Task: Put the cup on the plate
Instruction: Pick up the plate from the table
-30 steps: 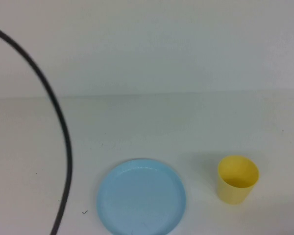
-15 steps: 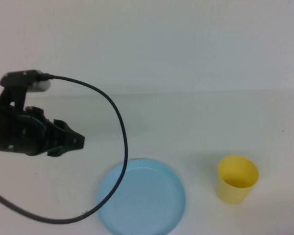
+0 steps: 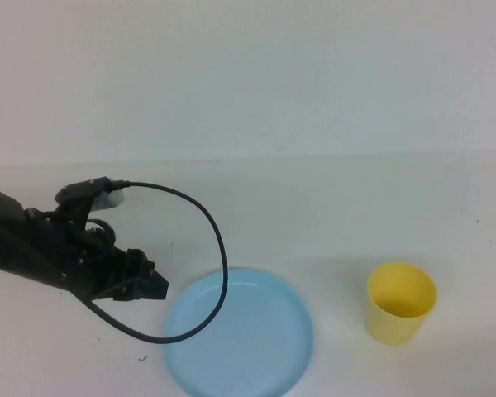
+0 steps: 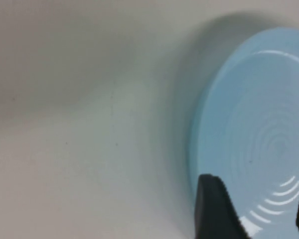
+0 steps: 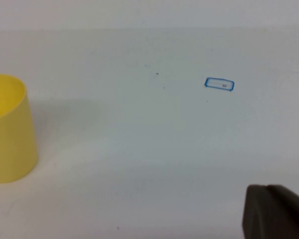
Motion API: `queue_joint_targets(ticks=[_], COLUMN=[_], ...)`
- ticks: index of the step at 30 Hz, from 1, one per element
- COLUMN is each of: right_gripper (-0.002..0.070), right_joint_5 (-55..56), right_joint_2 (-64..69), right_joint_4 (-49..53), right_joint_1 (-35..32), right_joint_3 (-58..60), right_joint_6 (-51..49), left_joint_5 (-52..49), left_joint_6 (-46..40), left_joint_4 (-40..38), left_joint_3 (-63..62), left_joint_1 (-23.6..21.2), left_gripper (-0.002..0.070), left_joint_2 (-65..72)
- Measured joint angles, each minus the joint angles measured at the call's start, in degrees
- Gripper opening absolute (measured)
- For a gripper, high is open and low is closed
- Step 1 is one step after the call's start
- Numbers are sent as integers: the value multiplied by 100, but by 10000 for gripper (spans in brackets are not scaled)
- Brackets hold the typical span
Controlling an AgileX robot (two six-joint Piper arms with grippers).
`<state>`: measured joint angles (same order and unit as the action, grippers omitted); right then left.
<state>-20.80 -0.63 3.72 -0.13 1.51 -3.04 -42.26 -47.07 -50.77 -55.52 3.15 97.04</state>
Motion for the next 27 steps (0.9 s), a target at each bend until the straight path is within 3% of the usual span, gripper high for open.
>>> queue_joint_targets(ticks=[10, 21, 24, 27], right_gripper=[0, 0, 0, 0], right_joint_5=[0, 0, 0, 0], right_joint_2=[0, 0, 0, 0], right_joint_4=[0, 0, 0, 0], right_joint_1=[0, 0, 0, 0], right_joint_3=[0, 0, 0, 0], right_joint_6=[0, 0, 0, 0], left_joint_5=[27, 327, 385, 475], left_joint_6=[-732, -875, -875, -875], left_joint_4=[-439, -589, -554, -540], left_joint_3=[0, -23, -23, -26], left_joint_1=[19, 460, 465, 465], left_gripper=[338, 335, 266, 113], left_joint_2=[716, 1073, 1162, 1222])
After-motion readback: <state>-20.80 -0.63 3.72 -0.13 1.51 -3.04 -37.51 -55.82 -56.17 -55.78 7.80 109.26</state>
